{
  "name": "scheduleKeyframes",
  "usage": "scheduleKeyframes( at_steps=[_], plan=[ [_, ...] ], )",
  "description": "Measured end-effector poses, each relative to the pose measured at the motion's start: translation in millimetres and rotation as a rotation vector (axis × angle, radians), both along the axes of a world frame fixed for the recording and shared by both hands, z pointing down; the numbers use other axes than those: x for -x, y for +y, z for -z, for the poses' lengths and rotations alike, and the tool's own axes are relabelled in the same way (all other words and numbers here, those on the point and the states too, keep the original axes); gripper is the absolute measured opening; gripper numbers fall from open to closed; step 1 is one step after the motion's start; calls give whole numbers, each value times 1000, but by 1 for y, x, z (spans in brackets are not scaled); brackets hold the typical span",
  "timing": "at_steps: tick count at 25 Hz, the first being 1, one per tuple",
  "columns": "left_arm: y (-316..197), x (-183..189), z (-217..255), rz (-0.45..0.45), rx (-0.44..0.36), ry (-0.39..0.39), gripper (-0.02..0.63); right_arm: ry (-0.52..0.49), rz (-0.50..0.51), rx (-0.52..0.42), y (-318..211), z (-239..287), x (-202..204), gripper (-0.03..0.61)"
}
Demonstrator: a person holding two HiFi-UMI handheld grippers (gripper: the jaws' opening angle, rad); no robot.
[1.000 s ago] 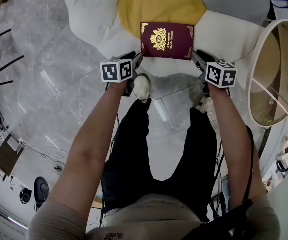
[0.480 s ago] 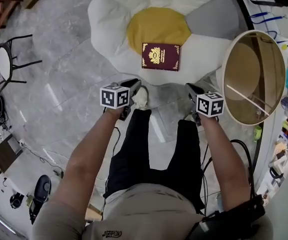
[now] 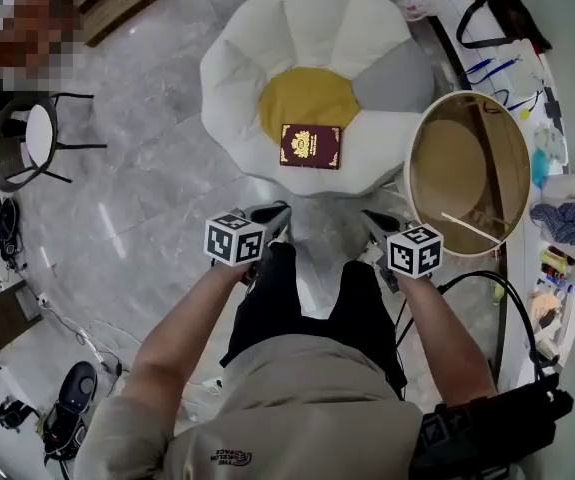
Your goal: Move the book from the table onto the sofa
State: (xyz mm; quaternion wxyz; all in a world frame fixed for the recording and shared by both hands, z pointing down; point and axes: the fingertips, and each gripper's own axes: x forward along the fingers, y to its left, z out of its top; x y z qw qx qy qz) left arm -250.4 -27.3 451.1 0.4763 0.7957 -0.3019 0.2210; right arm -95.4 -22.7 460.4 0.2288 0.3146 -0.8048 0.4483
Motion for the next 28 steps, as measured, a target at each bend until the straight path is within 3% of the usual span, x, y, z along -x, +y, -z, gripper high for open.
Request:
scheduleKeyframes(
  at_steps=[7, 13, 21, 28],
  plan=[
    [32, -43, 122, -38, -145, 44, 8, -38, 38, -111, 27, 108, -18, 12],
    [50, -67, 191, -61, -222, 58, 8, -65, 85, -200, 45, 175, -28, 12],
    [63, -88, 240, -106, -307, 56, 8, -73, 111, -301, 55, 229, -44, 12],
    [57, -92, 255, -67, -331, 68, 8, -74, 136, -331, 58, 244, -50, 12]
  ],
)
